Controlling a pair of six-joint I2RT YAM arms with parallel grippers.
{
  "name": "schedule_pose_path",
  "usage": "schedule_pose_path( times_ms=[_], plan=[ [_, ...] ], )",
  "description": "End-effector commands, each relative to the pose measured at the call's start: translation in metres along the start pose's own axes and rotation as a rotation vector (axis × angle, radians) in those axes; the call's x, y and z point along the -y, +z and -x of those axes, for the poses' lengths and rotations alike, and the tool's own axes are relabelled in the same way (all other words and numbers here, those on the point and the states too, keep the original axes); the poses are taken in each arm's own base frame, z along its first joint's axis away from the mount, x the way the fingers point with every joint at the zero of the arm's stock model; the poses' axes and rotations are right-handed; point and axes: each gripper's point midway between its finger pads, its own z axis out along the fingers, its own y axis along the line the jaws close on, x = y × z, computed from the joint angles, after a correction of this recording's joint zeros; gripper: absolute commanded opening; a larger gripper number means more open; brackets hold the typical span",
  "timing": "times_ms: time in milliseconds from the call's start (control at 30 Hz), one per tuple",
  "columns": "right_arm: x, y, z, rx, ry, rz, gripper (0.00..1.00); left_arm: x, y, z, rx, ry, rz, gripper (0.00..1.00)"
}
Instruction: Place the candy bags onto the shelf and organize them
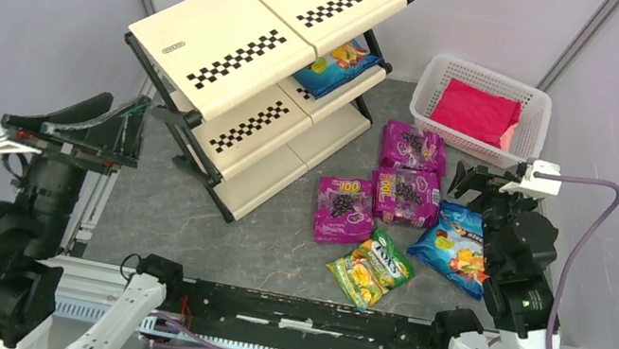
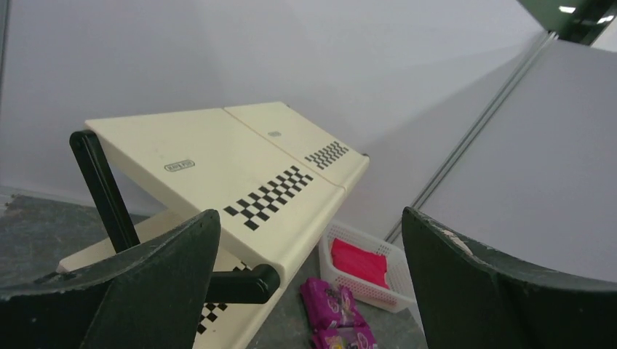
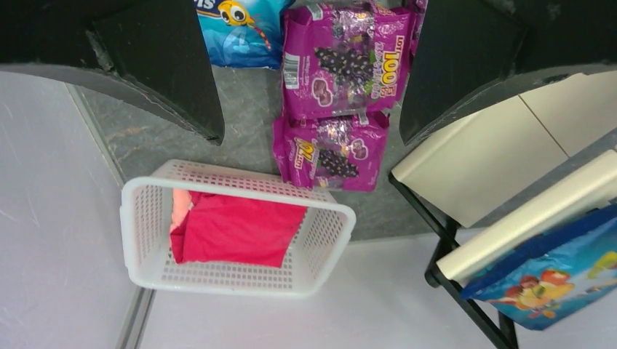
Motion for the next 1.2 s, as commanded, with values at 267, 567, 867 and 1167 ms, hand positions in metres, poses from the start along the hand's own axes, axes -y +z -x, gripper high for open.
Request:
schedule_pose_path(
  times_ms=[267, 567, 867, 1167],
  plan=[
    [-0.021, 0.017, -0.051, -0.122, 0.060, 0.083, 0.98, -0.056, -0.021, -0.071, -0.228, 0.112, 0.178, 1.00],
    [-0.084, 0.022, -0.110, -0.273, 0.160, 0.398, 0.98, -0.084, -0.064, -0.134, -0.332, 0.003, 0.224, 1.00],
    [-0.147, 0.007, -0.173, -0.482, 0.237, 0.593, 0.98, -0.072, -0.088, -0.213, -0.601, -0.167, 0.122, 1.00],
    [-0.153, -0.016, -0.249, -0.711, 0.105, 0.651, 0.98, -0.078, -0.107, -0.271, -0.776, -0.312, 0.130, 1.00]
  ],
)
